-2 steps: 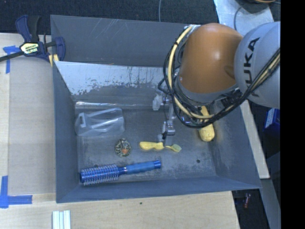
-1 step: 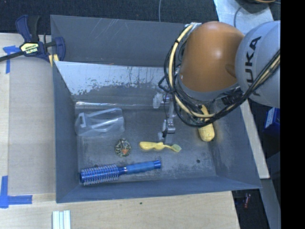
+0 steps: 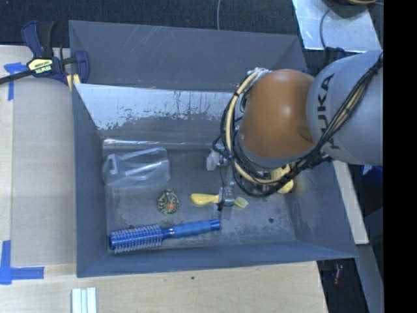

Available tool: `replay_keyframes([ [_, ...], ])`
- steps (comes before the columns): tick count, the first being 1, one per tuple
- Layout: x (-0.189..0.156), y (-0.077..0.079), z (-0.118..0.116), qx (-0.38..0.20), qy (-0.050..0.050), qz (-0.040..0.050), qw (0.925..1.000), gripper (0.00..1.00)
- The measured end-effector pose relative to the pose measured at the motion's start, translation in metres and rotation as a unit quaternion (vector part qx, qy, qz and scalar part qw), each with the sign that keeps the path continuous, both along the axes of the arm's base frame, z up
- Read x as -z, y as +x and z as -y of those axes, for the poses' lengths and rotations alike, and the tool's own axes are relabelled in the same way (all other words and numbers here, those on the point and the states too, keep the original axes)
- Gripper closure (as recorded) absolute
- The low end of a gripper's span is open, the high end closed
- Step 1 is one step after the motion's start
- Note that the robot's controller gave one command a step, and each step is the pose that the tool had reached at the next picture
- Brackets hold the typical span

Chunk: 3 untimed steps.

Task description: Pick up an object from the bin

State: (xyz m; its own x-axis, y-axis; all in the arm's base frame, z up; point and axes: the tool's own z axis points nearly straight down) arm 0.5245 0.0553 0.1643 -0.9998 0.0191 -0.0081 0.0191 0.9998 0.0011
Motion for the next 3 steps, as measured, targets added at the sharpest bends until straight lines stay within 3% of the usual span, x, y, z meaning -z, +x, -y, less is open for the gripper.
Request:
replay_keyframes([
  [1, 0.053, -0.032, -0.044, -0.078, -0.001, 0.0049, 0.9969, 0.0],
  [2, 0.074, -0.029, -0.046, -0.038, 0.0, 0.0015, 0.9993, 0.0],
  [3, 0.093, -0.021, -0.024, -0.272, -0.002, 0.0043, 0.9622, 1.0],
])
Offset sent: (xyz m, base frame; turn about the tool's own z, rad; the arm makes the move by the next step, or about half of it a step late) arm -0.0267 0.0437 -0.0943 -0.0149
